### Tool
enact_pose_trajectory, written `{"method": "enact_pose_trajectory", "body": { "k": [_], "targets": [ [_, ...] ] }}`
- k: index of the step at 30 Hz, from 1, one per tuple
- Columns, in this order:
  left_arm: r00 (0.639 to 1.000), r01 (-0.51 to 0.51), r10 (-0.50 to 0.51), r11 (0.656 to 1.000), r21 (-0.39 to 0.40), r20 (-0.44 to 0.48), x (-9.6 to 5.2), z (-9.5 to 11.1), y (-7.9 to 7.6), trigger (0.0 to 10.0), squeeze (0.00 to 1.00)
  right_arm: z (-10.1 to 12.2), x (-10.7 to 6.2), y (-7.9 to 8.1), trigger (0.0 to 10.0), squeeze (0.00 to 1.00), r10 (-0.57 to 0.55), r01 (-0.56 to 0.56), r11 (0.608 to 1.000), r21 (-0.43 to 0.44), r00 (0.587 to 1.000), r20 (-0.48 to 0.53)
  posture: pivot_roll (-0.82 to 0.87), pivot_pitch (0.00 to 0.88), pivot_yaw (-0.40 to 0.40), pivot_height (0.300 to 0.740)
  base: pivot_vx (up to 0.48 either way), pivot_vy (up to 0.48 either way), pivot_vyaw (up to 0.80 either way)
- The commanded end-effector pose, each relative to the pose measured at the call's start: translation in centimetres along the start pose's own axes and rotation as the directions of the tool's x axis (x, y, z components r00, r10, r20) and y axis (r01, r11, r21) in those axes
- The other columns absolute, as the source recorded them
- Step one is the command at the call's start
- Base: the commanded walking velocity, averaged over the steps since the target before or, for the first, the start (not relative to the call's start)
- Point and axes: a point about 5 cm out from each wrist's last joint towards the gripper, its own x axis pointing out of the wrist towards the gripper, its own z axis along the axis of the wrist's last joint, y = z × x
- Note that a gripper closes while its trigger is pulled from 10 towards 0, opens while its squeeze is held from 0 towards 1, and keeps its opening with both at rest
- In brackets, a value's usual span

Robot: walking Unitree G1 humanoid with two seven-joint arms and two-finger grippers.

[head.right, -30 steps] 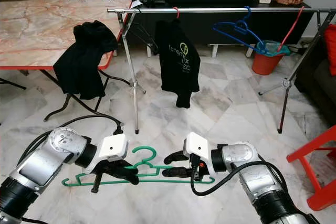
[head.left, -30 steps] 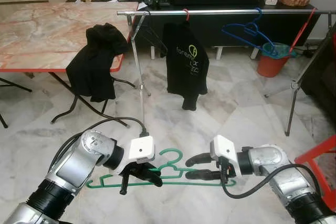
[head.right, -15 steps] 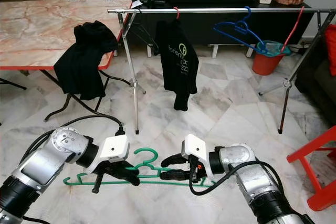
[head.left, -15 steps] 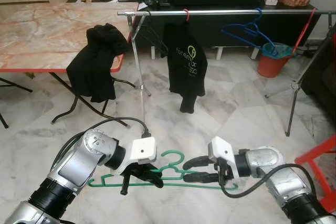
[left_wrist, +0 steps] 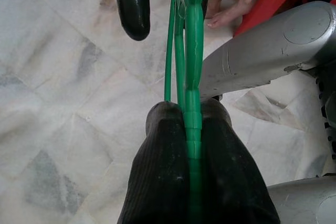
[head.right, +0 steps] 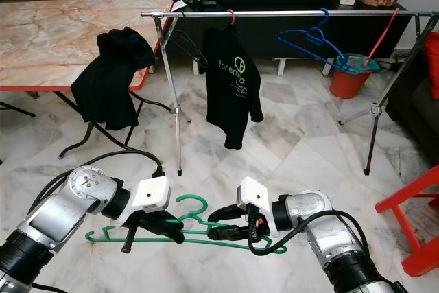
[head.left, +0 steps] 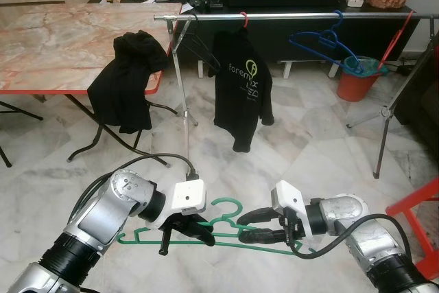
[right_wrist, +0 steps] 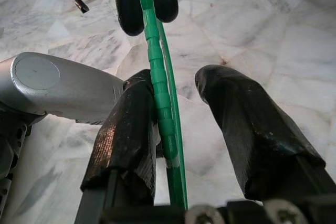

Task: Hang hanger

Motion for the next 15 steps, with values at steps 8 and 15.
{"method": "enact_pose_trajectory", "body": {
  "k": [8,15],
  "targets": [
    [0.999,0.030,-0.033,0.997,0.065,0.037,0.52,1.37,0.10,10.0,0.00,0.54,0.61,-0.46,0.0,0.00,-0.030,0.030,0.999,-0.026,0.999,0.014,-0.10,0.000,0.022,0.740,0.000,0.000,0.00],
    [0.999,0.029,-0.032,0.997,0.066,0.041,0.55,1.40,0.12,10.0,0.00,0.45,0.51,-0.62,0.0,0.00,-0.045,0.046,0.999,-0.025,0.999,0.010,-0.10,0.000,0.022,0.740,0.000,0.000,0.00]
  ]
}}
